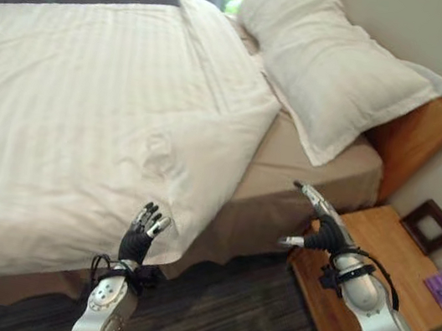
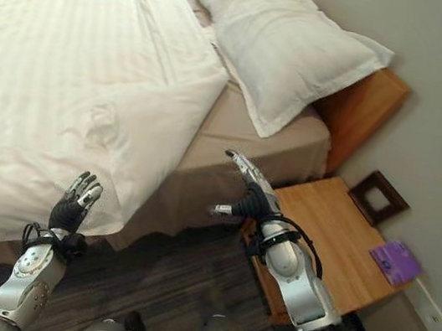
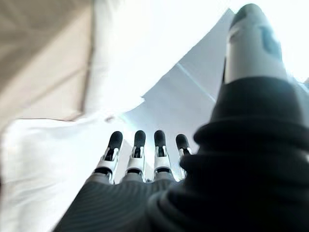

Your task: Making the bed.

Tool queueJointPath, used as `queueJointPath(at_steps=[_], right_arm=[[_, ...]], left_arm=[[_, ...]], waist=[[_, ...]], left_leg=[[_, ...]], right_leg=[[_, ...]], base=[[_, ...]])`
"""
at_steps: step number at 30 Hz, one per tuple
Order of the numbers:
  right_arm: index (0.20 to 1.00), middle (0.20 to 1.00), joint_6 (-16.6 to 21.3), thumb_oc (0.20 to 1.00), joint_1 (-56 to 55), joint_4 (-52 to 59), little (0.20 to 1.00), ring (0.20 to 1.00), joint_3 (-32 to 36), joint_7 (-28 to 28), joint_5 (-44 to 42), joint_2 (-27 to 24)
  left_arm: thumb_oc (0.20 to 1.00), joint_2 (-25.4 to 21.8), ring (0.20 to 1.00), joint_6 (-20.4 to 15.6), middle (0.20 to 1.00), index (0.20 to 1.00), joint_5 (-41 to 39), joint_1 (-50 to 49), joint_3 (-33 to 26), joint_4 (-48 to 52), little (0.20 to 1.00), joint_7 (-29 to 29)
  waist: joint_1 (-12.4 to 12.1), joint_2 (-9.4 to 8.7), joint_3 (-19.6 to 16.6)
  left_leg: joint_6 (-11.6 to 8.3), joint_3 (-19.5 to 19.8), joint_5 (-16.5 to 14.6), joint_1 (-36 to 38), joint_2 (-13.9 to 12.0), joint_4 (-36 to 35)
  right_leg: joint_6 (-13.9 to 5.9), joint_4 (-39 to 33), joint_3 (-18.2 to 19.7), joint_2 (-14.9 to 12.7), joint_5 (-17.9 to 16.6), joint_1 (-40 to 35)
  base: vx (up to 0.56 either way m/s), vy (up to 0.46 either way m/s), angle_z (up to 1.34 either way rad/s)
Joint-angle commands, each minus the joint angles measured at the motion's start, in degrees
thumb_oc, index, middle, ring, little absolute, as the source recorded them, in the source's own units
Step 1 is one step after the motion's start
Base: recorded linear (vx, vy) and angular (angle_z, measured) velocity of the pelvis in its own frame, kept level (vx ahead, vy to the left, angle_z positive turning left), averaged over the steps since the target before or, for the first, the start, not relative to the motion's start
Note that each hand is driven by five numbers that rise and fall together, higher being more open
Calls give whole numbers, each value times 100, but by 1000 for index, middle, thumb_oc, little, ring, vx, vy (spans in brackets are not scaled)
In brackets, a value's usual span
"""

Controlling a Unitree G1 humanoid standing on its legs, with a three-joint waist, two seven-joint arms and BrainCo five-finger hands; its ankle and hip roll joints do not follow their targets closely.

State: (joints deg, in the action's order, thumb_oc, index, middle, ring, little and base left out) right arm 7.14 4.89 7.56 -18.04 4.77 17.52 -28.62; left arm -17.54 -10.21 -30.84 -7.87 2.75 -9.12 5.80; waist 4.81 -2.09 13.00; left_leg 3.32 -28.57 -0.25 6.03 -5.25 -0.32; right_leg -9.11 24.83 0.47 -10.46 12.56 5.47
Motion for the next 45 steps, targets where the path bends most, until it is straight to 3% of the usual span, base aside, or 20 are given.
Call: queueJointPath(at_steps=[1,3,5,7,8,12,13,14,16,19,21,23,24,26,30,33,37,45], right_arm=[[1000,1000,230,1000,161,194,1000,1000,245,173,-43,-45],[1000,1000,227,1000,159,183,1000,1000,234,149,-34,-84],[1000,1000,211,1000,222,96,1000,1000,174,142,29,-132],[1000,1000,212,1000,257,58,1000,1000,163,154,54,-138],[1000,1000,211,1000,396,24,1000,1000,156,194,105,-190],[1000,1000,210,1000,803,16,1000,1000,174,301,135,-394],[1000,1000,194,1000,994,5,1000,1000,168,365,162,-486],[1000,1000,185,1000,1059,-56,1000,1000,183,358,191,-532],[1000,1000,136,1000,1106,-235,1000,1000,172,398,190,-613],[1000,1000,53,1000,1135,-457,1000,1000,179,395,19,-698],[1000,1000,-48,1000,1073,-609,1000,1000,167,229,50,-780],[1000,1000,-110,1000,1081,-795,1000,1000,219,191,253,-877],[1000,1000,-205,1000,1453,-1221,1000,1000,62,262,322,-883],[1000,1000,-294,1000,1902,-1691,1000,1000,-123,355,287,-910],[1000,1000,-433,1000,2767,-2117,1000,1000,-498,506,446,-1036],[1000,1000,-484,1000,3314,-2321,1000,1000,-584,662,601,-1152],[1000,1000,-547,1000,3888,-2342,1000,1000,-678,701,825,-1505],[1000,1000,-621,1000,5120,-2860,1000,1000,-1216,866,1196,-1520]], left_arm=[[1000,-292,1000,-474,1000,1000,208,221,-170,461,1000,-63],[1000,-331,1000,-483,1000,1000,262,268,-198,436,1000,-66],[1000,-403,1000,-520,1000,1000,389,386,-237,396,1000,-80],[1000,-405,1000,-527,1000,1000,412,404,-242,385,1000,-76],[1000,-385,1000,-541,1000,1000,431,470,-281,366,1000,-50],[1000,-400,1000,-650,1000,1000,357,597,-410,495,1000,49],[1000,-425,1000,-686,1000,1000,338,617,-465,501,1000,133],[1000,-470,1000,-715,1000,1000,369,652,-522,469,1000,194],[1000,-582,1000,-726,1000,1000,367,633,-606,339,1000,327],[1000,-795,1000,-624,1000,1000,481,697,-690,87,1000,436],[1000,-993,1000,-411,1000,1000,606,611,-672,-8,1000,261],[1000,-1207,1000,-275,1000,1000,847,754,-670,-112,1000,180],[1000,-1351,1000,-285,1000,1000,889,1086,-512,-270,1000,185],[1000,-1509,1000,-316,1000,1000,856,1427,-314,-439,1000,188],[1000,-1683,1000,-360,1000,1000,628,2008,-15,-705,1000,106],[1000,-1844,1000,-408,1000,1000,481,2025,-90,-440,1000,-70],[1000,-1905,1000,-457,1000,1000,333,1944,-214,-320,1000,-140],[1000,-2007,1000,-519,1000,1000,197,1897,-366,-341,1000,-182]], waist=[[201,-78,-39],[210,-66,-61],[204,-113,-125],[213,-114,-140],[188,-94,-193],[152,-196,-48],[25,-291,70],[30,-323,109],[129,-299,77],[204,-203,-16],[323,-68,-131],[438,-101,-185],[487,-161,-45],[538,-223,76],[585,-164,208],[544,-197,211],[533,-157,169],[314,61,270]], left_leg=[[-436,682,114,130,-60,-319],[-437,828,126,90,-14,-338],[-470,1014,94,111,82,-354],[-487,1042,98,116,83,-364],[-553,1040,70,148,66,-333],[-828,942,-143,-215,9,676],[-1057,729,59,-548,-220,1305],[-1158,489,138,-631,-536,1483],[-1196,-8,258,-401,-1059,1104],[-1273,-369,790,-334,-1463,362],[-1240,-442,865,-183,-1435,-62],[-1169,-436,823,-21,-1180,-307],[-1027,-402,691,21,-948,-356],[-985,-461,614,59,-873,-391],[-1005,-334,546,36,-761,-452],[-1045,-371,491,17,-726,-383],[-1100,-474,546,-34,-770,-370],[-1201,-397,679,-234,-876,-389]], right_leg=[[131,-1339,666,632,-533,-467],[203,-1544,843,738,-642,-438],[273,-1848,812,673,-730,-618],[282,-1985,700,635,-755,-692],[289,-2220,451,537,-827,-846],[365,-2582,196,331,-962,-1187],[429,-2721,85,204,-903,-1448],[426,-2792,-55,139,-895,-1554],[315,-2866,-279,70,-892,-1616],[180,-2828,-520,-41,-811,-1628],[105,-2627,-670,-44,-658,-1606],[37,-1990,-715,-172,-673,-1354],[-131,-1106,-526,-234,-818,-758],[-216,-692,-253,-197,-992,-307],[-82,-1431,189,115,-1023,79],[-115,-2100,-39,-136,-1165,-135],[-104,-2311,-141,-189,-1273,-172],[-74,-2497,-282,-162,-1336,-155]], base=[[71,-11,150],[46,-8,173],[90,-76,117],[93,-92,55],[95,-95,50],[35,-89,31],[-20,-11,12],[13,40,12],[78,140,33],[133,195,55],[179,194,42],[81,204,46],[-50,178,40],[-35,97,18],[43,-9,14],[49,-33,38],[46,-30,27],[14,-42,-16]])
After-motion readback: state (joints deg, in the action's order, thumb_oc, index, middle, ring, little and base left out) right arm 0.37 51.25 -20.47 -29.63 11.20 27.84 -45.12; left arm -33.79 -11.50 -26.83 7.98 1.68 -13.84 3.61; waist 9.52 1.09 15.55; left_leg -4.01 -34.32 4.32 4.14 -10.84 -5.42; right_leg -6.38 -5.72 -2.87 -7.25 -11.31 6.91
